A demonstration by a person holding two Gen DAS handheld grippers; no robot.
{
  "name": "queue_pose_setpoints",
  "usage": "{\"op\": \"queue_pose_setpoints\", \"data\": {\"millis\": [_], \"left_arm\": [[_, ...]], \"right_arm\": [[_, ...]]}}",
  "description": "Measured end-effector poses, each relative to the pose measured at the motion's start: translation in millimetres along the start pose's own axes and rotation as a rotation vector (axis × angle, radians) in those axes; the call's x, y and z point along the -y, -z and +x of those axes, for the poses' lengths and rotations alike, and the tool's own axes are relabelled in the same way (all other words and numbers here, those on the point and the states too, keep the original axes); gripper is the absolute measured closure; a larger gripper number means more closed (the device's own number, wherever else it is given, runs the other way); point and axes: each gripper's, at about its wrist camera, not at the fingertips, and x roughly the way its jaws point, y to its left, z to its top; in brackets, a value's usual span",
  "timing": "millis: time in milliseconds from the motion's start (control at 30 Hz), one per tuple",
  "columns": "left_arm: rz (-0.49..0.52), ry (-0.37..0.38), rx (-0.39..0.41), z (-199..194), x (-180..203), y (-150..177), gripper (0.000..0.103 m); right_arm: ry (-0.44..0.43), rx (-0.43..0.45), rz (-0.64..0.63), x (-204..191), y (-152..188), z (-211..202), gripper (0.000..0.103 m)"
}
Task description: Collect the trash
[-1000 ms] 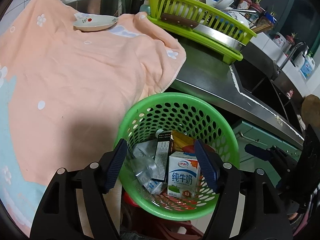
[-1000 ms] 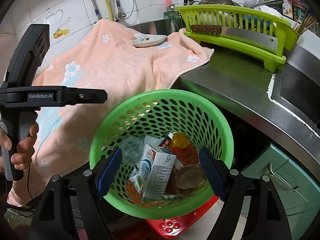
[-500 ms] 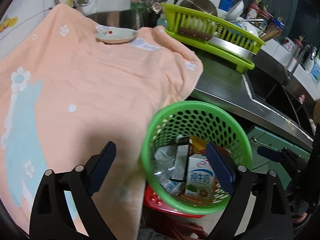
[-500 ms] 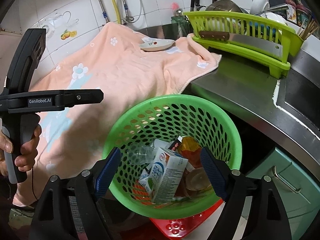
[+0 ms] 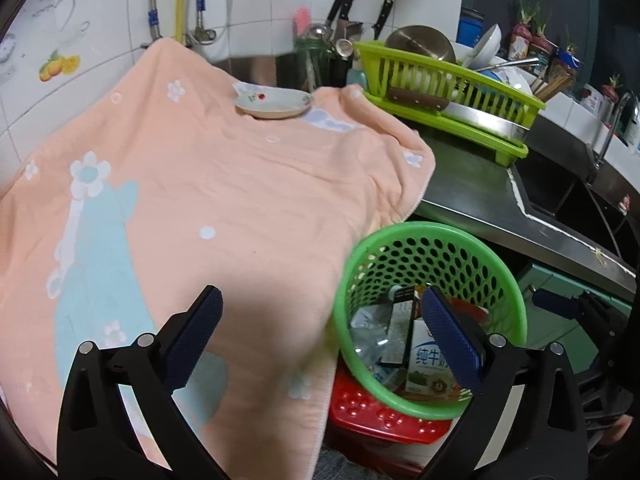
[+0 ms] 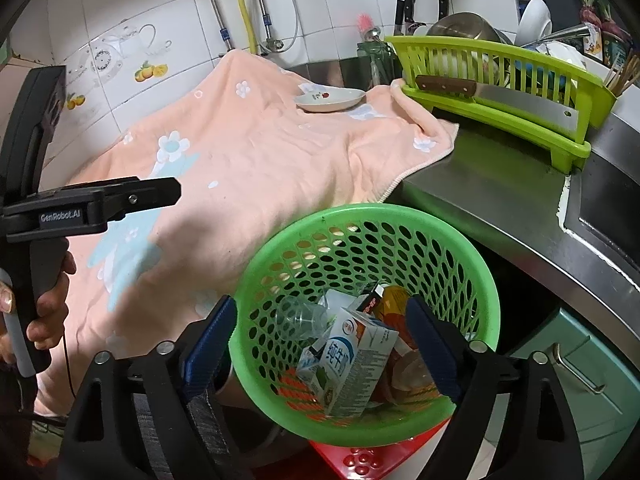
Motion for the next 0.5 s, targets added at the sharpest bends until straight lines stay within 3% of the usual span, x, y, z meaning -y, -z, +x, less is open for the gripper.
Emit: {"op": "queue_pose_setpoints", "data": {"millis": [500], "left_arm": [[-0.063, -0.086, 0.07, -39.5, -31.5, 14.5, 0.005]], "right_arm": [[0.014, 0.025, -0.024, -18.5, -8.8, -4.4, 0.014]]}}
